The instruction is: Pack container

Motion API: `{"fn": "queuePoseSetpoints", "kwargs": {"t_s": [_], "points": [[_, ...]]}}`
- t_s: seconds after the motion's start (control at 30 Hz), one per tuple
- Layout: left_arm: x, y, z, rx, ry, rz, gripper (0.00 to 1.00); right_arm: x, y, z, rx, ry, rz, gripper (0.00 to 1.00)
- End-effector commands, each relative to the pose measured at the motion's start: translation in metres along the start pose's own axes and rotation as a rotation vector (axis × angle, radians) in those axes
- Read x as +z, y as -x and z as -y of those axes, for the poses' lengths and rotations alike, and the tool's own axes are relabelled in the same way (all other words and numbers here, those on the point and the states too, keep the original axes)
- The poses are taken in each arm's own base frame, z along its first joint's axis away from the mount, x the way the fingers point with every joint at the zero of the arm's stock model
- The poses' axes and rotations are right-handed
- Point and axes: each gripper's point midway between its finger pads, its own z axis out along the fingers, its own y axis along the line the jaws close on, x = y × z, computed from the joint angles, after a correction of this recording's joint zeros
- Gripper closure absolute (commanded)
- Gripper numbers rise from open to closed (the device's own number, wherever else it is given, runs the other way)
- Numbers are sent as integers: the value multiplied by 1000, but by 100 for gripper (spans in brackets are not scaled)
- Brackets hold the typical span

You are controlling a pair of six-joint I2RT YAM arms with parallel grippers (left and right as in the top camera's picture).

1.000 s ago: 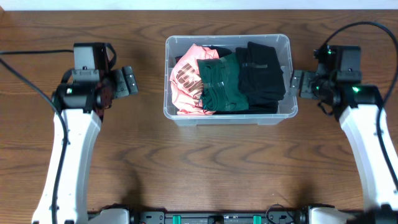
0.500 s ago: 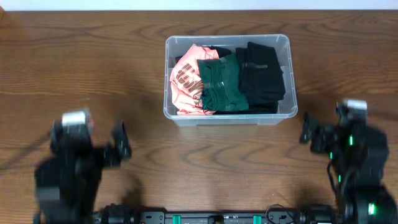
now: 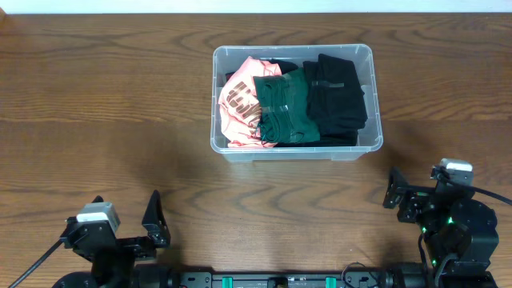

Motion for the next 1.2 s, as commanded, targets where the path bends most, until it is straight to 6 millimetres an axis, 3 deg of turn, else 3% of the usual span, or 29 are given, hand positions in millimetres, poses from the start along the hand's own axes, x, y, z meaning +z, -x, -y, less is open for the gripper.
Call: {"fn": "queuePoseSetpoints", "kwargs": {"t_s": [0.0, 0.4, 0.73, 0.93, 1.17], "points": [[0, -5, 0, 1, -2, -18, 2, 1, -9, -1, 2, 5, -30, 1], [-2, -36, -4, -1, 16, -143, 2, -4, -53, 6, -5, -21, -207, 1], [-10, -70, -9, -3, 36, -287, 2, -11, -75, 10, -8, -35, -295, 1], [-10, -70, -9, -3, 36, -287, 2, -17, -70, 9, -6, -26, -244, 1], [-10, -70, -9, -3, 36, -287, 2, -25, -53, 9, -16, -4, -5, 1]]}}
